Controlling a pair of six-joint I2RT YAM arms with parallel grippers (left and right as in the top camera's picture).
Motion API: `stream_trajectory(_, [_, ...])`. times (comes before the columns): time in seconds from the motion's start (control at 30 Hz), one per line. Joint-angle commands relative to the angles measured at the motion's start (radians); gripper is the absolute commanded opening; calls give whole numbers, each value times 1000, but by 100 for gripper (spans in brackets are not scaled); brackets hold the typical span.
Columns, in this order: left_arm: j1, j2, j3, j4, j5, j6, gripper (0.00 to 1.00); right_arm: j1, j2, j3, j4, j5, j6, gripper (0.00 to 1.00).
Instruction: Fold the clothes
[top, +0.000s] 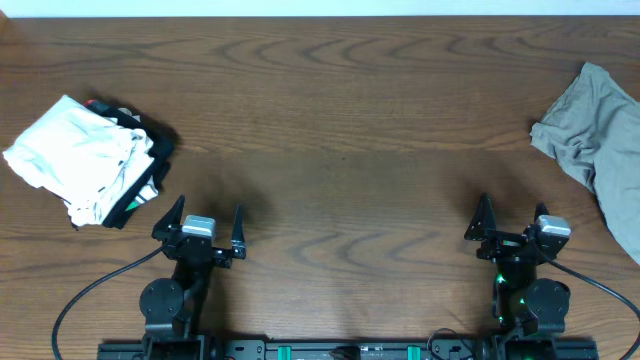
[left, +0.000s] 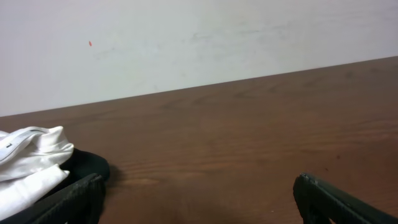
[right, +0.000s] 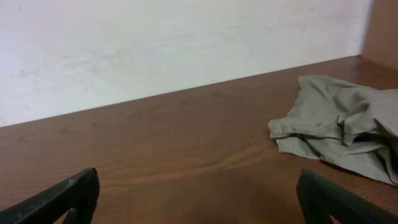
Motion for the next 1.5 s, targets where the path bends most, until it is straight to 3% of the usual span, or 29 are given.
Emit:
stream_trajectory(0.0, [5, -9, -11, -42, 10, 16, 98, -8, -3, -4, 0, 7, 11, 99])
stream_trajectory(1.47, [5, -7, -11, -44, 11, 14, 98, -8, 20, -4, 0, 6, 11, 99])
